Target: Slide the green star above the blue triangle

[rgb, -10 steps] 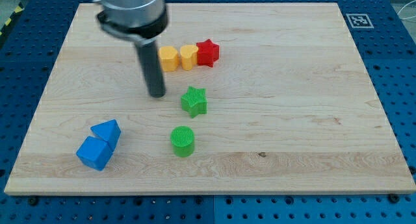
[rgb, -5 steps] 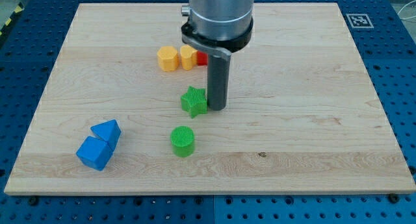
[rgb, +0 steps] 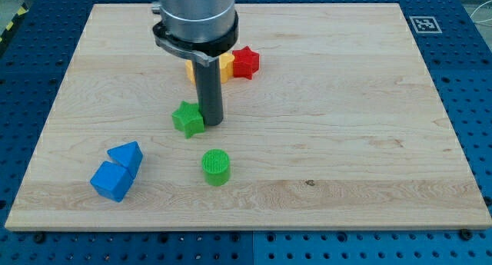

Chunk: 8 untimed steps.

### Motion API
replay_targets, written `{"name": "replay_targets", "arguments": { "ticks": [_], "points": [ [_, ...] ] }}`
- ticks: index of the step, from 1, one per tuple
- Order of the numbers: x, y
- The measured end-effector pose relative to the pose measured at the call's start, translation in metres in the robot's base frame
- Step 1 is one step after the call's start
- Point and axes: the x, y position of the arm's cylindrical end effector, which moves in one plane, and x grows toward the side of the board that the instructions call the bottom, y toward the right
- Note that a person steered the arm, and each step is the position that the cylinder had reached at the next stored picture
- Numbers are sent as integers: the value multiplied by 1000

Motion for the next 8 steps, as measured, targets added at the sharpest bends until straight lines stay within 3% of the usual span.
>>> {"name": "replay_targets", "arguments": {
  "ticks": [5, 8],
  "points": [
    [0, -79],
    [-27, -96]
  ]
}}
